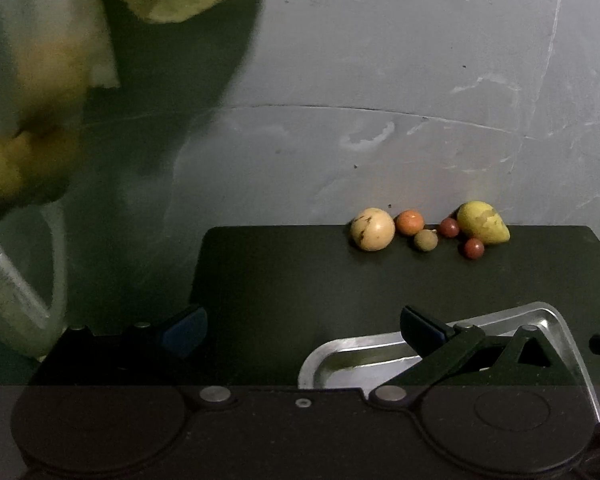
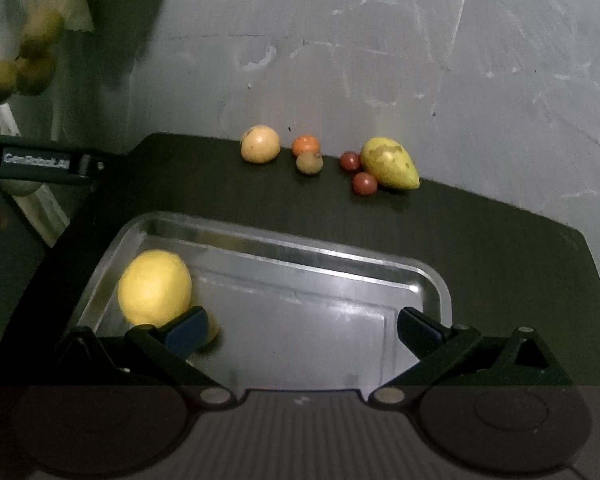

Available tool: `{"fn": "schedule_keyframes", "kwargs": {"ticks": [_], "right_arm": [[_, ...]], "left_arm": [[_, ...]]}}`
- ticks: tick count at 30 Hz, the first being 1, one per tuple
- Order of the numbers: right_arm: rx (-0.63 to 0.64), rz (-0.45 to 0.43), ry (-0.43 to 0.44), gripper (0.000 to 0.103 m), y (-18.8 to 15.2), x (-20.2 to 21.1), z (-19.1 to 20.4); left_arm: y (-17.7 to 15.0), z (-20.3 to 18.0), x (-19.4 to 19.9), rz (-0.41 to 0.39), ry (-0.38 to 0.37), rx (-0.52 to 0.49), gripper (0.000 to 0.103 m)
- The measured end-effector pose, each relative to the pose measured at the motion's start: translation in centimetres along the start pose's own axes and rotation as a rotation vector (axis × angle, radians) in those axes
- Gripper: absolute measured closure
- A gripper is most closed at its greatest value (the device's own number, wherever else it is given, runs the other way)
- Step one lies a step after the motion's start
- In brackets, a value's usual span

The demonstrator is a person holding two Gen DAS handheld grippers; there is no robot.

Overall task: Organize fruits
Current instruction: 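Move both open tools back past the tray toward the remaining fruits, then grasp the beige spotted fruit with the left tool while the right tool grasps a small brown fruit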

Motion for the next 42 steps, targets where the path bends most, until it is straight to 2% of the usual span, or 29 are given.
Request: {"fn": "schedule_keyframes", "kwargs": {"ticks": [12, 21, 31, 37, 42], "right_arm": [[0.048, -0.066, 0.004, 0.000, 3.7, -2.4, 0.3], [0.074, -0.052, 0.042, 0.000, 6.2, -5.8, -0.1], [0.056, -0.049, 0.126, 0.001, 7.7, -9.3, -0.5], [0.058, -0.053, 0.147, 0.002, 8.5, -11.1, -0.5], [0.070, -0.049, 0.164, 0.010, 8.6, -12.1, -0.3]], "left_arm": [[2.4, -0.6, -3.4, 0.025, -0.025, -0.082, 0.001], [4.6, -0.4, -7.2, 0.036, -0.015, -0.063, 0.001], [5.4, -1.8, -11.1, 0.074, -0.090, -0.081, 0.001], [5.7, -2.6, -13.1, 0.091, -0.104, -0.080, 0.001], [6.0, -3.0, -14.2, 0.094, -0.106, -0.078, 0.001]]}}
Point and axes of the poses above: each gripper's, at about its wrist camera, not at the fingertips, and x roughly against the way its jaws point, z to its left, y to its top, the point moved 9 cm from there along -x, roughly the way its jaws point, and after that the axes turned 7 degrees about -y, right-handed, at the moved point
